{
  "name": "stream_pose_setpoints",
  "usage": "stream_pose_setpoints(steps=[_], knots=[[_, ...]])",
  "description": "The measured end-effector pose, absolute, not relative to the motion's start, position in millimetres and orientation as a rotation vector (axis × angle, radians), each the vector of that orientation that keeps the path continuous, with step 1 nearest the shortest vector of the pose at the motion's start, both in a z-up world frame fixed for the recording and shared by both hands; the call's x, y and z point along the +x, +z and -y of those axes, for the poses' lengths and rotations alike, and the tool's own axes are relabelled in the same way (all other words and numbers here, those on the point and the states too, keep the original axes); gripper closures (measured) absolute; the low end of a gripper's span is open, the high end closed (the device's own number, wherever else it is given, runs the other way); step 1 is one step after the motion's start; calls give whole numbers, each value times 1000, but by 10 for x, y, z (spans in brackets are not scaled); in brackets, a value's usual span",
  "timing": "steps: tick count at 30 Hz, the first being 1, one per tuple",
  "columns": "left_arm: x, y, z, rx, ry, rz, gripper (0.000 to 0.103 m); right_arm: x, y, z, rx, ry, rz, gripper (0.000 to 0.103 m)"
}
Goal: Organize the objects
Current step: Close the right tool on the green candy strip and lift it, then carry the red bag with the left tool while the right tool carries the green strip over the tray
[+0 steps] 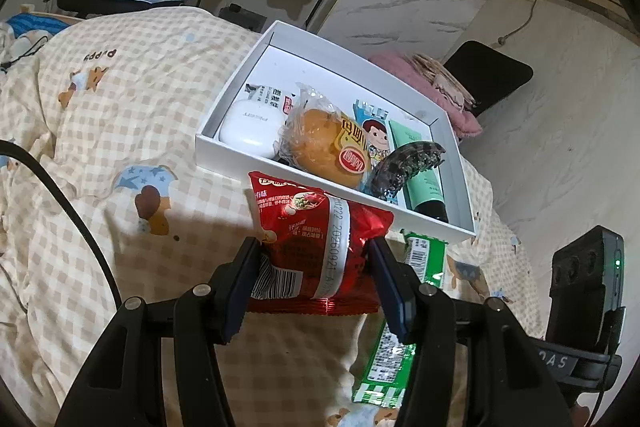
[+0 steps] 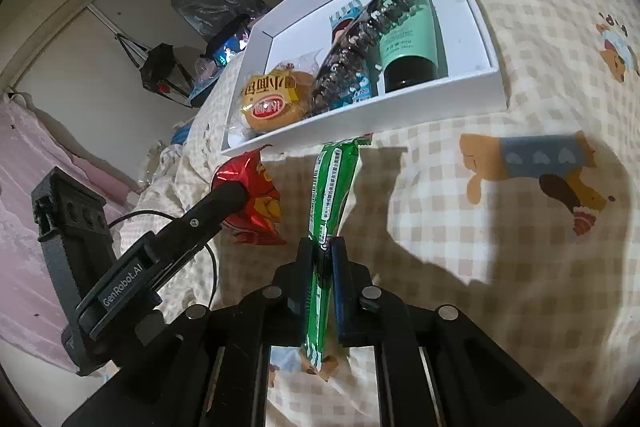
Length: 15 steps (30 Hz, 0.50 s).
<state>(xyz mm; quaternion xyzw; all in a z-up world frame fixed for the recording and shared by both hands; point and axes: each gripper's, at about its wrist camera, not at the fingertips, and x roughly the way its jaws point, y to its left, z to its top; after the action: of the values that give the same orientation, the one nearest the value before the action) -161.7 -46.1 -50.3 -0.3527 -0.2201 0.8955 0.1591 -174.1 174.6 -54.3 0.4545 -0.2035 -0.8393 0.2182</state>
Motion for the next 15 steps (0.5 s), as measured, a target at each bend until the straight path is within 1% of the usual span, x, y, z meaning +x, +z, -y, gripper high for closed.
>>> stream_pose_setpoints(steps=[8, 15], knots=[[-1541, -340, 555, -926, 2566, 665, 43, -1720, -333, -1772, 1153, -2320, 600, 95], [-1493, -208, 665, -863, 2550, 735, 43, -1738, -147, -1899, 1052, -2271, 703, 95]])
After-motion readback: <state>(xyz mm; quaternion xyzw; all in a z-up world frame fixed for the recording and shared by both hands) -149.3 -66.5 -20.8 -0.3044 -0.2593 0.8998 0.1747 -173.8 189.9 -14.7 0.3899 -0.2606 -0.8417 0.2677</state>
